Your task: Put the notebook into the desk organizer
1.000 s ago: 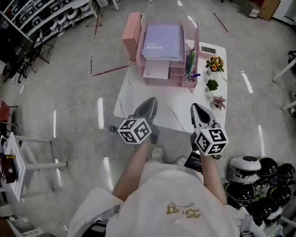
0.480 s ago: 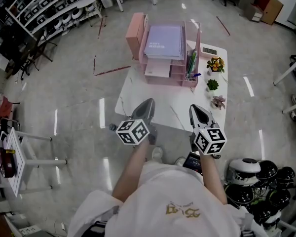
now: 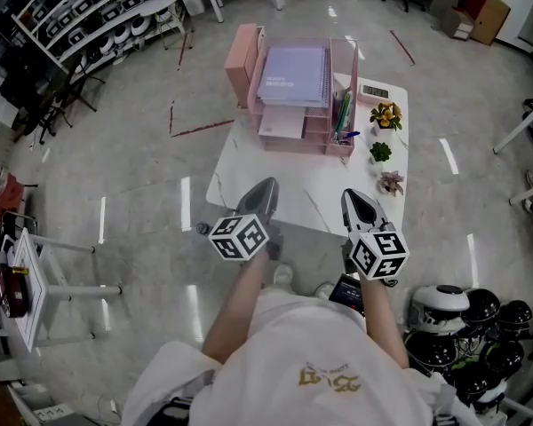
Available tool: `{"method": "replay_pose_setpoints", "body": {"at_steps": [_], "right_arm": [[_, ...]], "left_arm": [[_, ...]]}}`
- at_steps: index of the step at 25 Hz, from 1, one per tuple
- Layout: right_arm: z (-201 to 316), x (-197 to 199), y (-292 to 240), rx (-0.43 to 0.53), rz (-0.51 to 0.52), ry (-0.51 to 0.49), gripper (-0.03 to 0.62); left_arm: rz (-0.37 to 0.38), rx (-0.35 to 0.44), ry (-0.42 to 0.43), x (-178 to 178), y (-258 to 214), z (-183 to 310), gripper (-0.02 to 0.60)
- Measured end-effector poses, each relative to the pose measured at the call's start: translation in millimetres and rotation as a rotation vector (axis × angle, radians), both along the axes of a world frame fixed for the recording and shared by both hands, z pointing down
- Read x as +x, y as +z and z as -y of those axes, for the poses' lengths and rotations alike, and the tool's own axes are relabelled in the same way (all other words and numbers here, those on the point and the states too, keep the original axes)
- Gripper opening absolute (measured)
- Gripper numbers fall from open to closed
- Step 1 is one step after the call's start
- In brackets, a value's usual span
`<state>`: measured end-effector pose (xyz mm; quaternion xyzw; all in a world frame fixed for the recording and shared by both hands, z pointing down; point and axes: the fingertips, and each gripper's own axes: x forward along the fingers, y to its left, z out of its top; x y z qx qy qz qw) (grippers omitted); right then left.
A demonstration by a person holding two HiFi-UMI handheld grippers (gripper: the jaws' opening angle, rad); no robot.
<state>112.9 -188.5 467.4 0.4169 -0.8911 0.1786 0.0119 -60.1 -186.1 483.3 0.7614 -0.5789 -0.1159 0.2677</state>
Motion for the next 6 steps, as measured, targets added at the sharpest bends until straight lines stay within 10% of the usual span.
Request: {"method": "replay_pose_setpoints", "body": {"at_steps": [6], "right_arm": [[-4.1,11.3,1.9,0.001,0.002,-0.011,0.012]], "left_arm": [[-0.007,0.003,-0.022,7.0,0.5,-4.2,0.018]]}}
